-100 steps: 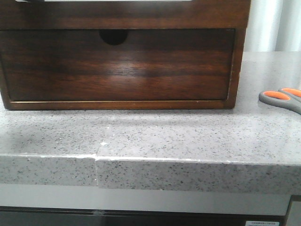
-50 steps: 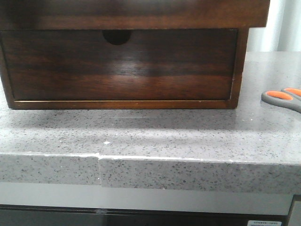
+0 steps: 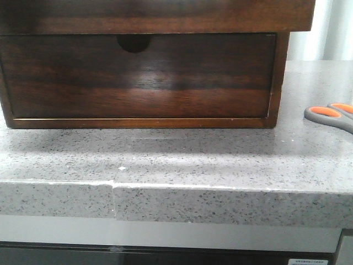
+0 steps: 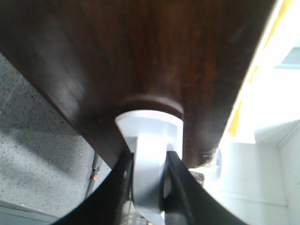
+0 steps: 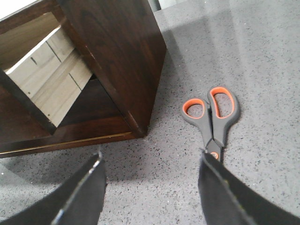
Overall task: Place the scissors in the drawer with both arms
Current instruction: 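Pull the drawer open toward the robot with the left gripper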
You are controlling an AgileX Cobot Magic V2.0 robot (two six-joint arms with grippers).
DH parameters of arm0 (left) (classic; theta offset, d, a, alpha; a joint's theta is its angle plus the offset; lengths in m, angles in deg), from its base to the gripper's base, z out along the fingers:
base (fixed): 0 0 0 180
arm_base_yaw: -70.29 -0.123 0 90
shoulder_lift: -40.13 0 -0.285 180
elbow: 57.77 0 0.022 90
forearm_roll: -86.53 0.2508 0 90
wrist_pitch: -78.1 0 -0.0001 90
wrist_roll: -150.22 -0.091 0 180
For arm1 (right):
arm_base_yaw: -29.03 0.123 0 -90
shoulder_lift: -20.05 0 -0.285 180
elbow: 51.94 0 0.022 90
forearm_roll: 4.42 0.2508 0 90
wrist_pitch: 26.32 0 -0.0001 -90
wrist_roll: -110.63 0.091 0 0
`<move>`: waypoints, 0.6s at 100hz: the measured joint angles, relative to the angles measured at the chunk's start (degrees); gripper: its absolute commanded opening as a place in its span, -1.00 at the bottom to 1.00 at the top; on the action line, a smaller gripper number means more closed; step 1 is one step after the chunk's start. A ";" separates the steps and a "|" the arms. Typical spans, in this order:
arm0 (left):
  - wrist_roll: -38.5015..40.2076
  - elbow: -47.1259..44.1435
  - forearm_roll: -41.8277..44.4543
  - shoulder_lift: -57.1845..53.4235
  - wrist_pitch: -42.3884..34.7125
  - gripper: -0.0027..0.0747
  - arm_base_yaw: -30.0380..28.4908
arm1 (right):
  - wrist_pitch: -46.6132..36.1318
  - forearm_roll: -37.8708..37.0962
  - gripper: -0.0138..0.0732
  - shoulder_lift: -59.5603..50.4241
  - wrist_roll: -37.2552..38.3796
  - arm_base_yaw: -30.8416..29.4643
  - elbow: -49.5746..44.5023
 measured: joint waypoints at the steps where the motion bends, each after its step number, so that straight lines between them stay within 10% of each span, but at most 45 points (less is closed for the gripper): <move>1: -0.24 0.00 0.25 -0.10 0.00 -0.47 0.00 | 0.00 0.00 0.20 0.00 0.00 0.00 0.00; 34: -1.40 0.00 1.73 -1.38 1.50 -0.34 0.00 | 0.00 0.00 0.20 0.00 0.00 0.00 0.00; 60: -1.05 -0.03 2.81 -4.41 2.58 0.23 0.00 | 0.00 0.00 0.20 0.09 0.00 0.00 0.00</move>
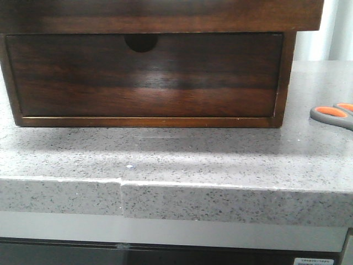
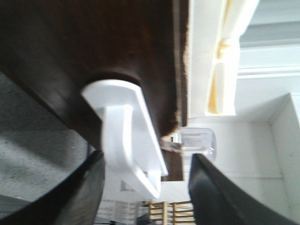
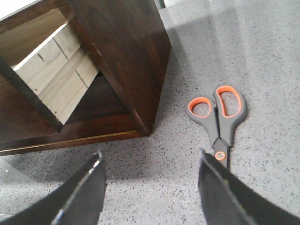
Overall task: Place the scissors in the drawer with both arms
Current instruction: 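Pull the drawer open toward the robot with the left gripper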
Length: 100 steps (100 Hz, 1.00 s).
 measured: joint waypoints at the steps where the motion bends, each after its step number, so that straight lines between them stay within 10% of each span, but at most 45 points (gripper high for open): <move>1: 0.00 0.16 -0.14 -0.11 0.26 0.23 0.00 | 0.00 0.00 0.20 0.00 0.00 0.00 0.00; 33: 0.00 0.79 0.19 -1.78 2.40 0.16 0.32 | 0.00 0.00 0.20 0.00 0.00 0.00 0.00; 65: 0.00 1.35 8.91 -9.71 0.85 -0.97 0.30 | 0.96 0.00 0.20 0.00 0.00 0.00 0.00; 100: -2.59 8.82 40.25 -11.24 3.47 -0.98 0.30 | 0.81 -1.18 0.20 5.80 0.11 0.00 4.78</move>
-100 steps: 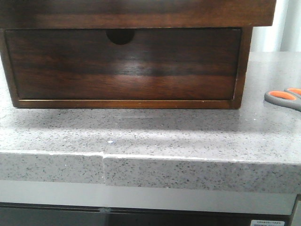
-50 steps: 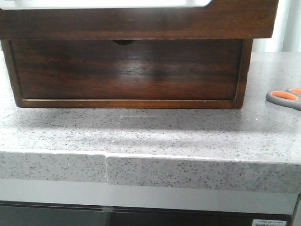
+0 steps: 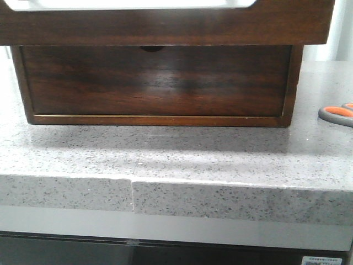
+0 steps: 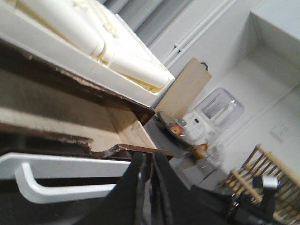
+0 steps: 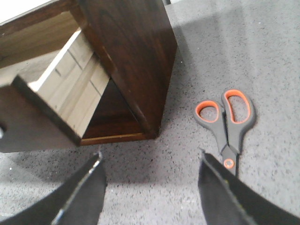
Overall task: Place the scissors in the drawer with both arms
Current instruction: 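Pull the drawer open toward the robot with the left gripper, then lower the right gripper onto the scissors and grasp them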
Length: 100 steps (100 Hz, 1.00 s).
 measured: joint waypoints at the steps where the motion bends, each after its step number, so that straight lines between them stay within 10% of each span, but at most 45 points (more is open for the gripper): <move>1: 0.03 0.33 0.99 0.00 0.51 -0.98 0.00 | 0.00 -0.11 0.20 0.78 0.00 0.00 0.25; 32: -0.11 13.85 35.98 2.67 15.96 -0.98 0.00 | 9.04 -9.12 0.20 24.13 0.86 0.00 18.07; 58: -0.11 14.50 39.11 2.90 17.70 -0.98 0.00 | 24.39 -17.35 0.20 47.40 2.81 0.00 32.92; 100: -0.11 14.50 39.14 3.03 17.50 -0.98 0.00 | 22.56 -23.14 0.20 60.41 6.52 2.96 33.96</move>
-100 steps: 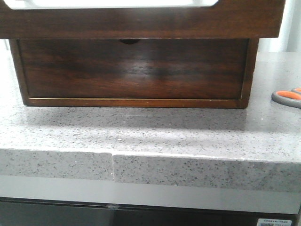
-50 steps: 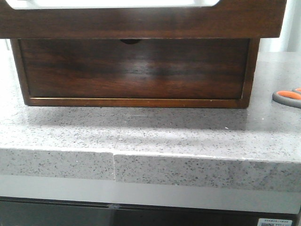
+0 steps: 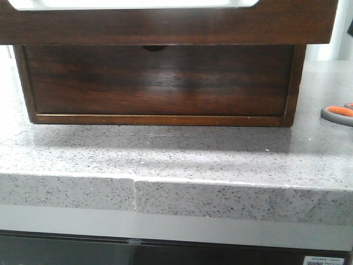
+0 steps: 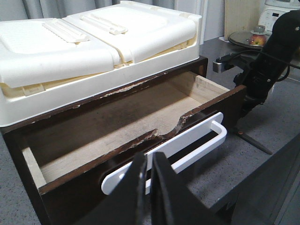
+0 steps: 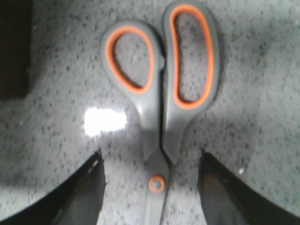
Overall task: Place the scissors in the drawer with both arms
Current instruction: 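Lower the right gripper onto the scissors and grasp them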
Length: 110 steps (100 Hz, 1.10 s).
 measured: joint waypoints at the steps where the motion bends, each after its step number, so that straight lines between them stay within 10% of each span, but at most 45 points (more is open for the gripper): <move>1: 0.00 0.00 0.00 -0.01 0.00 -0.98 0.00 | -0.01 -0.03 0.20 0.18 0.11 0.00 0.00; 84: 0.00 0.00 -0.11 -0.01 -0.09 -0.98 0.00 | -3.25 -2.31 0.19 7.91 3.52 1.18 0.14; 110: 0.00 0.00 -0.11 -0.01 -0.09 -0.98 0.00 | -3.49 -3.10 -0.78 8.15 3.87 1.18 0.36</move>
